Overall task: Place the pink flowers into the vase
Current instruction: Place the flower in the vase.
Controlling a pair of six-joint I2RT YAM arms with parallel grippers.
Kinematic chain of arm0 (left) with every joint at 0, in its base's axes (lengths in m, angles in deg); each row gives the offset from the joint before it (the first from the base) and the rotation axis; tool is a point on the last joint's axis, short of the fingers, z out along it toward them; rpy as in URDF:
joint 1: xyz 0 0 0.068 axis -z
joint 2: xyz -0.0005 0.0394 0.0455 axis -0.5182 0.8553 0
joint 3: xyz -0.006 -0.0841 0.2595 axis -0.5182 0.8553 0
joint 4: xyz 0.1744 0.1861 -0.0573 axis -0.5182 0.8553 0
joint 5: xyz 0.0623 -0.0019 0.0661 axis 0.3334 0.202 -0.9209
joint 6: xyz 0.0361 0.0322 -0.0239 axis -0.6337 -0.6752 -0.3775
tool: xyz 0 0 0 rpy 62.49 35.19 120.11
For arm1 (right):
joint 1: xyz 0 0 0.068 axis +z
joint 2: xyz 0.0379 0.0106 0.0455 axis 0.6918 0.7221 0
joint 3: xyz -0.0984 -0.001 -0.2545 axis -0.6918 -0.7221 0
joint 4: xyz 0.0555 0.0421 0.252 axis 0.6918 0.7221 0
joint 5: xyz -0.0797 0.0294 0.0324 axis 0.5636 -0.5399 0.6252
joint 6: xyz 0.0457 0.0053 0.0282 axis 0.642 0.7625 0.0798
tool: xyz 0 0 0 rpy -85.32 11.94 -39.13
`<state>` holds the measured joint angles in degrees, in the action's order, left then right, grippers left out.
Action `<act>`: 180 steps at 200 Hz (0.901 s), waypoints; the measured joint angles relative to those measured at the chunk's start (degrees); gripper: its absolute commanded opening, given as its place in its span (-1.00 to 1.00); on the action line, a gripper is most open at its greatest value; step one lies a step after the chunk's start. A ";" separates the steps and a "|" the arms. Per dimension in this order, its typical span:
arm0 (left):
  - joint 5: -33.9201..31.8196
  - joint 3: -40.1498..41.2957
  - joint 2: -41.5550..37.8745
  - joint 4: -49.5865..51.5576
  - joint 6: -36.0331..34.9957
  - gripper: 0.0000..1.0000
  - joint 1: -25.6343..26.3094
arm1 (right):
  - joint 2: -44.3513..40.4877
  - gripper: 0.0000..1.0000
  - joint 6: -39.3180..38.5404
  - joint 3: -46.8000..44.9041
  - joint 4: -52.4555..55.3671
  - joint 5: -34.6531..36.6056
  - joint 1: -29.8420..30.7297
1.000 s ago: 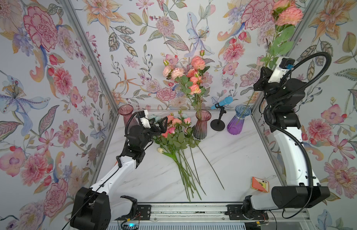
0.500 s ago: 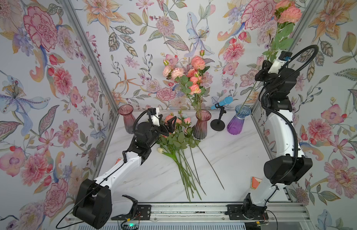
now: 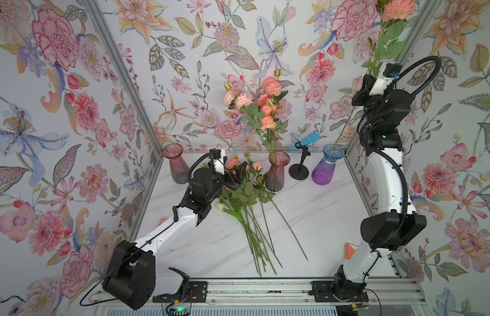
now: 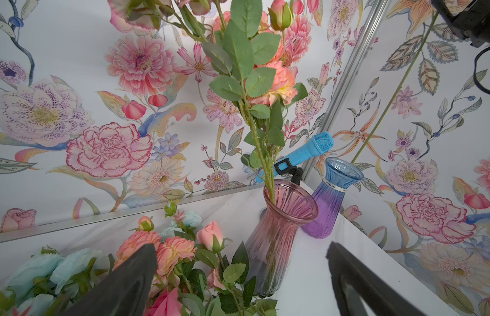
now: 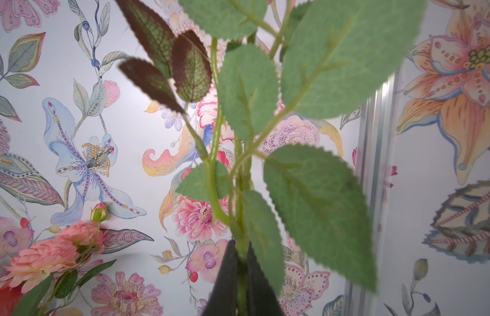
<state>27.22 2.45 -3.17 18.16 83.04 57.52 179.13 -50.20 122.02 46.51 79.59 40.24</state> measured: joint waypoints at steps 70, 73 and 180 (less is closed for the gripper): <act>0.00 -0.26 -0.02 0.22 -2.27 1.00 1.09 | 1.95 -0.97 -1.16 -15.47 -5.44 -1.09 0.59; 0.00 -0.33 -0.02 0.28 -2.36 1.00 1.09 | 1.95 -0.97 -1.46 -16.26 -5.68 -1.01 0.72; 0.00 -0.79 -0.07 1.05 -2.60 1.00 1.11 | 0.57 -0.41 -3.10 -32.81 -10.25 2.93 2.64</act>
<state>27.22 1.66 -3.23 19.21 80.44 58.63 179.69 -53.30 89.21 36.26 82.52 42.89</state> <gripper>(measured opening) 0.998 0.261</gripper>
